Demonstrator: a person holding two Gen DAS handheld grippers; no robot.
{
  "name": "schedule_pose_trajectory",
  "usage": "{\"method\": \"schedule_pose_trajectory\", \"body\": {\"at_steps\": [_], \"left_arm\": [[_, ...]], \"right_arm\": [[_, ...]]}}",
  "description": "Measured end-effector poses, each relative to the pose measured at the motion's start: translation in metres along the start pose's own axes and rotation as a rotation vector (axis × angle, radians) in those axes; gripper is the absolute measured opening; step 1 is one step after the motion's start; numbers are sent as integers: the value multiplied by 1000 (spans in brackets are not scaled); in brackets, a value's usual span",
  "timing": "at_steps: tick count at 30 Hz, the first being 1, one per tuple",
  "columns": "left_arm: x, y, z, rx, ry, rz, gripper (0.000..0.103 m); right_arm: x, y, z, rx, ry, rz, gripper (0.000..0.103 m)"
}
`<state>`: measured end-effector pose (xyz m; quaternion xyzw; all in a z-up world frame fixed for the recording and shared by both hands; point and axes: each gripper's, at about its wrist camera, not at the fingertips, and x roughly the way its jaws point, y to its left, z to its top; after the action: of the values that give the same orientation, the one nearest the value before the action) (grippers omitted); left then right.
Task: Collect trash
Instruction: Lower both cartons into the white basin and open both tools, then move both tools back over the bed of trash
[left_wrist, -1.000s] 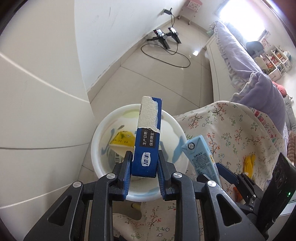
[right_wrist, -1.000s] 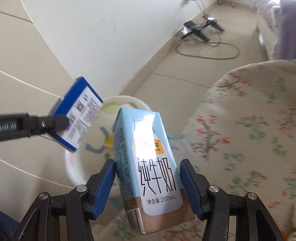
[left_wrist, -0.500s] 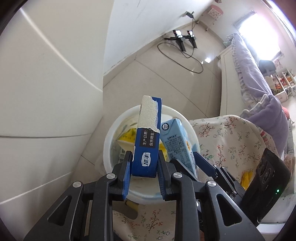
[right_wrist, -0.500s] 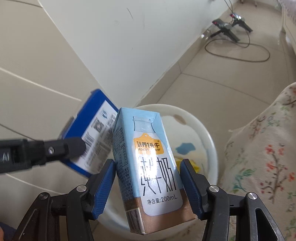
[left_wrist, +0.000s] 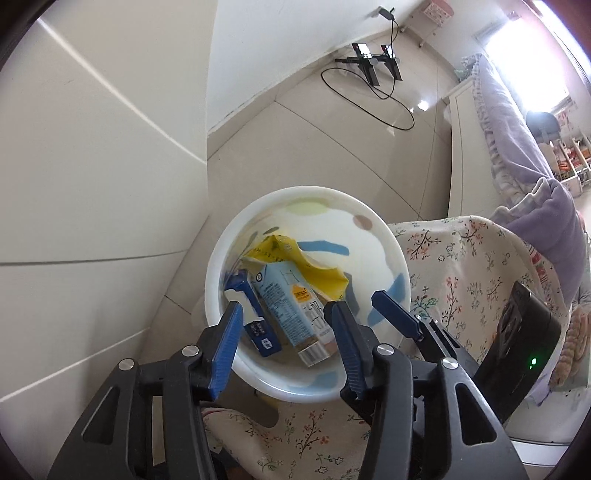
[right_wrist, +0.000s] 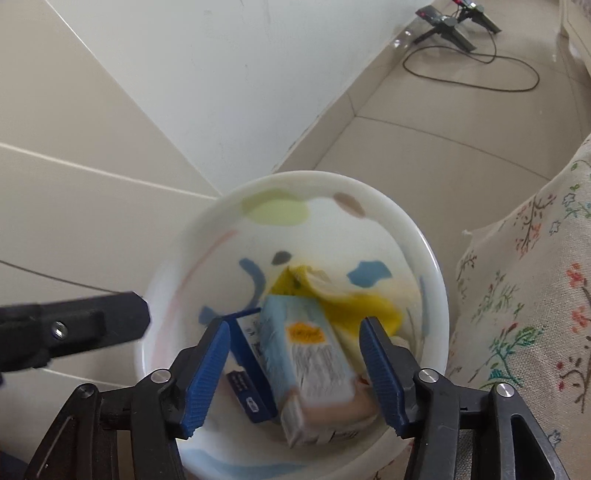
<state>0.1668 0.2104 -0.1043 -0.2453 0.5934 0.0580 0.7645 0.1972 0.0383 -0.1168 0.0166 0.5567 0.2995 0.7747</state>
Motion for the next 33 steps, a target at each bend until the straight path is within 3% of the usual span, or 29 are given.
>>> {"method": "schedule_pose_trajectory", "body": {"at_steps": [8,19,27,33], "left_arm": [[-5,-8,-1,21,-14,13,53],[-10,-38,-11,83,-24,22,57],[-4,-117,-50,272,1,-31,58],[10,-181,-97,472,43,-71,58]], "right_arm": [[-16,3,-10,-22,-30,-5,65],[-105,-13,-34,-38,-109,-64,72],[-198,-61,-48,-4,-166,-174,79],[-254,-113,-89,23,-156,-283,84]]}}
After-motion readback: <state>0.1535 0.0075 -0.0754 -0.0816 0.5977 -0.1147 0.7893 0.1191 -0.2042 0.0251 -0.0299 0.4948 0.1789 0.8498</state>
